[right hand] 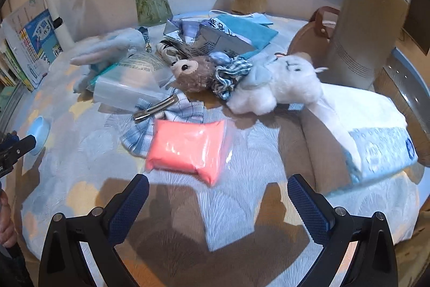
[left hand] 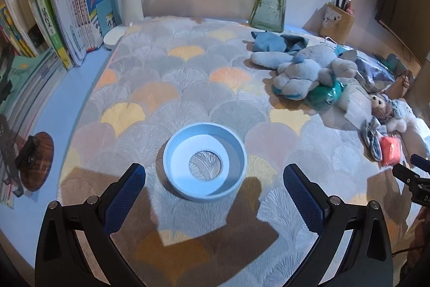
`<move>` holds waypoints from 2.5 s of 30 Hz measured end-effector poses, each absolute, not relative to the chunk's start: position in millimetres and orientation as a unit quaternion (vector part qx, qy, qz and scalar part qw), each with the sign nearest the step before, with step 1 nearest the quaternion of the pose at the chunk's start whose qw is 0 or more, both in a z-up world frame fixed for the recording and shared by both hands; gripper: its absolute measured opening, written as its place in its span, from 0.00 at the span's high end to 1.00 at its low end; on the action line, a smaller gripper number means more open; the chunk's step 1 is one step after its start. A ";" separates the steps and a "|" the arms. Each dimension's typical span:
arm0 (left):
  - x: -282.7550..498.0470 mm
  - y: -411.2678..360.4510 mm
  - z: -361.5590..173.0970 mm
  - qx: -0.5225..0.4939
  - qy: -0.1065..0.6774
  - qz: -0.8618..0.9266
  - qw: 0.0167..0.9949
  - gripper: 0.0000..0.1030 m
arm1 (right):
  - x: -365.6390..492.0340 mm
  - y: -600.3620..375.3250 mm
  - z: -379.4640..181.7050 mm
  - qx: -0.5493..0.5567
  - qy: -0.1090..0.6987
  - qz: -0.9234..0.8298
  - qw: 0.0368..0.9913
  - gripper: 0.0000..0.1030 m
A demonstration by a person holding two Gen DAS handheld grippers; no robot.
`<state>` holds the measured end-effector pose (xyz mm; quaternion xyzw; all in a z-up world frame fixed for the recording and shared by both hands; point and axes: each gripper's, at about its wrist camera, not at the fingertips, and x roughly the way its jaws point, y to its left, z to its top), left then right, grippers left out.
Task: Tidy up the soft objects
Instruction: 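Grasp the ring bowl with the left gripper while the right gripper grasps the pink packet, then carry the ring bowl and pink packet over the ribbed glass bowl, then open the left gripper over the glass bowl while the right gripper releases the packet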
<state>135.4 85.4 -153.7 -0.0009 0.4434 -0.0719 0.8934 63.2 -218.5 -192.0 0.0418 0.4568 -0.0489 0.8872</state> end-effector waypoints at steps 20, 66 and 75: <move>142.6 73.3 -146.2 -0.006 0.432 -0.064 0.899 0.38 | 79.6 -205.3 -180.2 0.030 0.420 -0.059 0.905 0.43; 62.2 -380.7 -40.3 0.120 0.317 -0.461 0.820 0.38 | -14.6 -530.9 -105.0 0.209 0.375 -0.321 0.844 0.43; 73.3 -405.0 -59.0 0.110 0.339 -0.477 0.804 0.19 | -29.2 -572.1 -114.5 0.260 0.371 -0.327 0.829 0.27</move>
